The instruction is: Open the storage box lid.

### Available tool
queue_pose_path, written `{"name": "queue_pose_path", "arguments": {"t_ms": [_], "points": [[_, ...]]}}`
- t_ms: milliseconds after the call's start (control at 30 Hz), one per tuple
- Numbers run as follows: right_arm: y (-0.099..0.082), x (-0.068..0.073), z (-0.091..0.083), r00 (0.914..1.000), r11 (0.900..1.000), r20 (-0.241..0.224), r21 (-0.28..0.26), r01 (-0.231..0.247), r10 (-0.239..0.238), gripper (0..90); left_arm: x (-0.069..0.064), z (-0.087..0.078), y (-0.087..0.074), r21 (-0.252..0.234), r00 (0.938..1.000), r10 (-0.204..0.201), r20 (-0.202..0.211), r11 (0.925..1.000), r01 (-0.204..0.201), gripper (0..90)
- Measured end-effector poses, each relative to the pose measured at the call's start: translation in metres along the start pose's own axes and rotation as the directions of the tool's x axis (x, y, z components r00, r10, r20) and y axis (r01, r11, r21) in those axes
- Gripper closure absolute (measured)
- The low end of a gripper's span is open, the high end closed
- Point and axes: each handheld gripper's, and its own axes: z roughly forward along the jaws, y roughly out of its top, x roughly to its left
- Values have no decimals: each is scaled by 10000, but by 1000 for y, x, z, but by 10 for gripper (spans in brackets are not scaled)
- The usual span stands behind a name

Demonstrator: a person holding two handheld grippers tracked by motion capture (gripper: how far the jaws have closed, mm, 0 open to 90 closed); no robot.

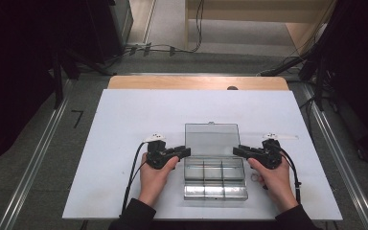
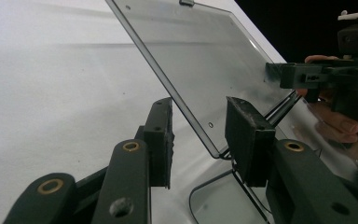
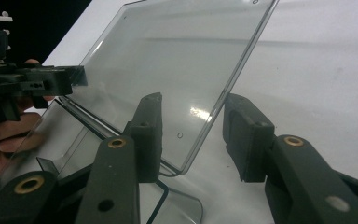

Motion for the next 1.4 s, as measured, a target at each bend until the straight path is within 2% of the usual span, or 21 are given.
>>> {"name": "queue_pose_path", "arguments": {"t_ms": [67,167,200,267,400,533,600,700,833,967,1000,1133,1200,1233,1333,1400], "points": [[0,-1,0,9998,9998,6,93,-194,194,529,0,0,0,16,10000,-22,-23,10000,22,610],[0,-2,1,9996,9996,205,192,-219,215,513,0,1,0,69,10000,-40,-2,10000,40,579],[0,-2,1,9997,9995,145,211,-217,214,505,0,1,-1,51,10000,-26,-21,10000,26,572],[0,-1,0,9998,9997,187,232,-68,63,492,-1,0,0,34,9997,135,-183,9999,-135,548],[1,2,-1,9985,9987,344,274,421,-431,412,-4,-4,0,-65,9960,635,-630,9979,-640,447],[1,4,-5,9956,9961,335,87,877,-880,355,-9,-9,1,-330,9915,1226,-443,9917,-1241,366],[1,6,-7,9908,9914,337,76,1309,-1311,284,-13,-11,0,-378,9868,1570,-387,9866,-1585,317],[1,9,-11,9835,9839,271,21,1787,-1787,227,-17,-15,-2,-505,9806,1948,-224,9794,-1957,251],[0,13,-16,9737,9741,323,-127,2259,-2254,166,-19,-22,-7,-723,9748,2230,-42,9722,-2227,182],[-1,16,-20,9621,9623,398,-255,2709,-2698,91,-21,-32,-11,-997,9658,2593,-24,9609,-2582,123],[-2,17,-21,9584,9582,315,-272,2846,-2838,82,-21,-34,-11,-1049,9646,2638,-17,9592,-2625,104],[-5,19,-26,9465,9460,482,-450,3211,-3190,67,-23,-42,-14,-1173,9562,2926,-99,9493,-2917,38],[-7,20,-30,9444,9430,329,-525,3286,-3272,47,-23,-46,-15,-1227,9552,2953,-213,9474,-2957,15],[-8,19,-33,9413,9398,318,-543,3373,-3360,18,-22,-47,-16,-1275,9560,2928,-181,9477,-2927,14],[-10,18,-39,9330,9312,322,-593,3598,-3584,5,-21,-52,-19,-1291,9545,2975,-192,9460,-2975,7],[-12,17,-43,9350,9331,372,-614,3543,-3526,3,-20,-55,-22,-1337,9531,3021,-183,9440,-3018,6]]}}
